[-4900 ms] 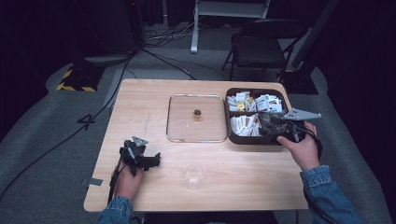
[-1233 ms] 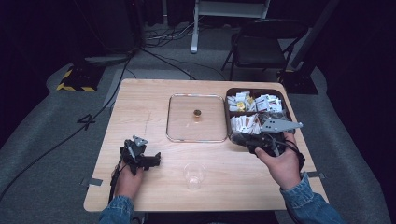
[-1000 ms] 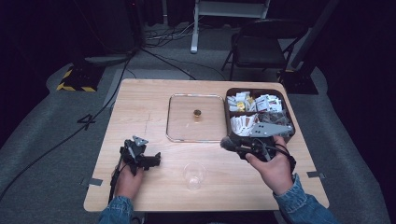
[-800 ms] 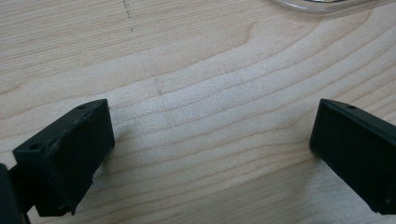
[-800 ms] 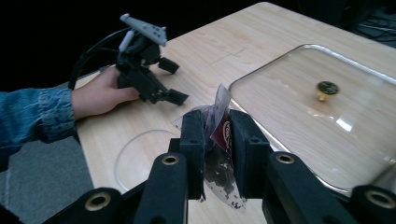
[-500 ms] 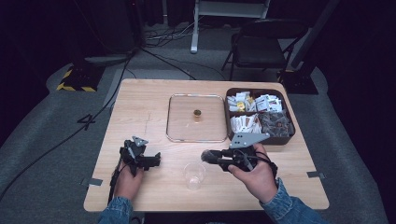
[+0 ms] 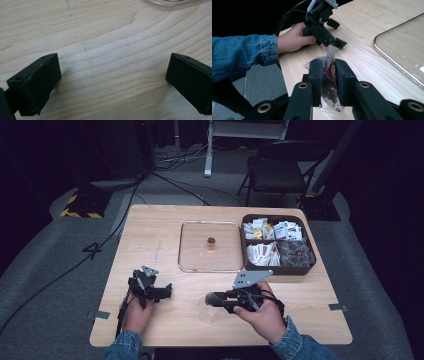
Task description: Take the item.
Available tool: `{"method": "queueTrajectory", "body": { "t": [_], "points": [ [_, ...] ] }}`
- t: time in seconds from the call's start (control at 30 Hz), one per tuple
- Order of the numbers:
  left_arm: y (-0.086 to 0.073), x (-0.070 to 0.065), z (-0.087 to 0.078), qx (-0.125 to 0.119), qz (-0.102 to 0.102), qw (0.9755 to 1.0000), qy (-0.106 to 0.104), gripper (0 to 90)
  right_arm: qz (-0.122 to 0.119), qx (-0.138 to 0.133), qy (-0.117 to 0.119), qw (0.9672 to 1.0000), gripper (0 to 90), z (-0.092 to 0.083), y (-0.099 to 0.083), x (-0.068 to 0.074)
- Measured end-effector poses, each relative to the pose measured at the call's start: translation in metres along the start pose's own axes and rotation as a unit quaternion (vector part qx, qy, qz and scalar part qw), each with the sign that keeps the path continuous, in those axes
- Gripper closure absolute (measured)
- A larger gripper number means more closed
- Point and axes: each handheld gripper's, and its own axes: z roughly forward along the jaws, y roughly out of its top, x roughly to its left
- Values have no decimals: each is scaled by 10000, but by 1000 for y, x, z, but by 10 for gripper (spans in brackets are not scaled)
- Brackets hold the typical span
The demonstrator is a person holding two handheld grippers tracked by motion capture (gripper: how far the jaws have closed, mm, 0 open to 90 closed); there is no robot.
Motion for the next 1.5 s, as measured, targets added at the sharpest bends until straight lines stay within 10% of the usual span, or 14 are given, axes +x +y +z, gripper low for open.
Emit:
{"method": "queueTrajectory", "body": {
  "t": [0.5,0.7,1.5],
  "points": [
    [0,0,0,-3,-13,10000,-3,1,23,387,52,9992,755,28,-16,-2],
    [0,0,0,-2,-13,10000,-4,1,-59,315,-21,9995,576,32,-17,-1],
    [0,0,1,-10,-21,10000,-10,1,19,-239,-677,9974,358,-31,-8,-34]
  ]
}}
